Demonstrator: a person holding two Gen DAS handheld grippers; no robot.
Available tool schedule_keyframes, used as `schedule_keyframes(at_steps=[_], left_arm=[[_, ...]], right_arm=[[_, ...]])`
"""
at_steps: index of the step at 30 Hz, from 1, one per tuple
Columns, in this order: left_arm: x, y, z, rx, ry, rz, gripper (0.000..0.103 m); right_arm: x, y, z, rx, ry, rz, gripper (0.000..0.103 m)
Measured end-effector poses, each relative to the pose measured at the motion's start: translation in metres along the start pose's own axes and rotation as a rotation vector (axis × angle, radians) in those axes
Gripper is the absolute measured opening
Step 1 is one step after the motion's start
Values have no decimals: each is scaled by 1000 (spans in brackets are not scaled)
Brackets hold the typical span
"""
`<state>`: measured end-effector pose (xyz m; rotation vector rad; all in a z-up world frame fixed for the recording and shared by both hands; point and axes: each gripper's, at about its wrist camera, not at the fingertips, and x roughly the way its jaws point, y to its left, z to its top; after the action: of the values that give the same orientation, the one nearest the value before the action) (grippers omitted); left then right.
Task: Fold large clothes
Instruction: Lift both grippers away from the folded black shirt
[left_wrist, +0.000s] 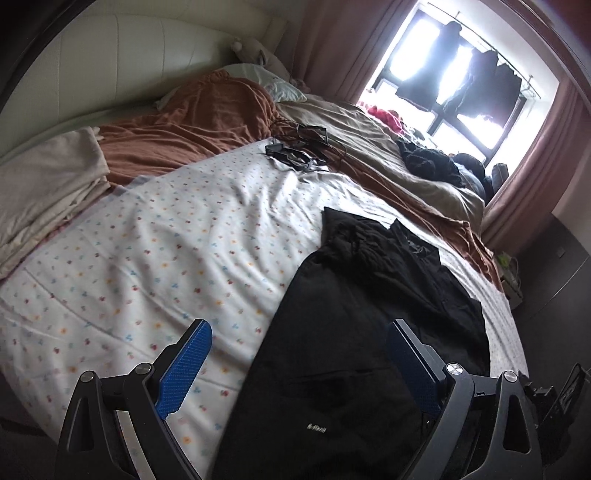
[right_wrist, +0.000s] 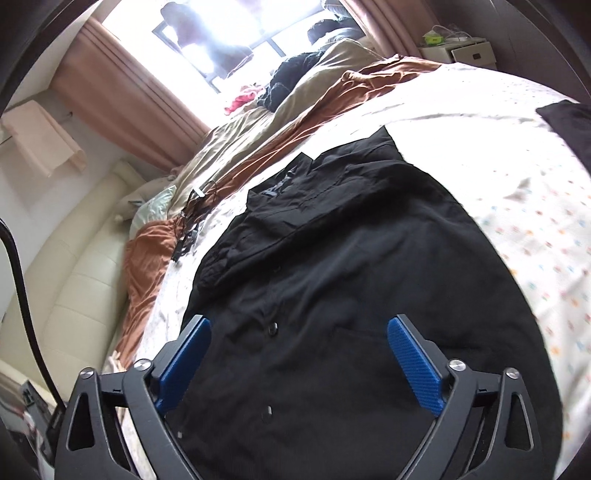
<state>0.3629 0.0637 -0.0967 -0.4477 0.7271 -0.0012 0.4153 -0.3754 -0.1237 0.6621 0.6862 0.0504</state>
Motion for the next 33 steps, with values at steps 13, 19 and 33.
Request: schedule_keyframes(at_steps=[13,19,33], left_arm=[[-72,20,-47,71,25,-34,101],[-91,30,-69,82,43,-60,102],[-84,75,-123,34,175,-67,84]], right_arm=[[-98,-34,-46,-30,-5,-107,103],[-133,-49,-62,-38,-14,-118,103],[-150,-118,-99,75,32,-115,83]])
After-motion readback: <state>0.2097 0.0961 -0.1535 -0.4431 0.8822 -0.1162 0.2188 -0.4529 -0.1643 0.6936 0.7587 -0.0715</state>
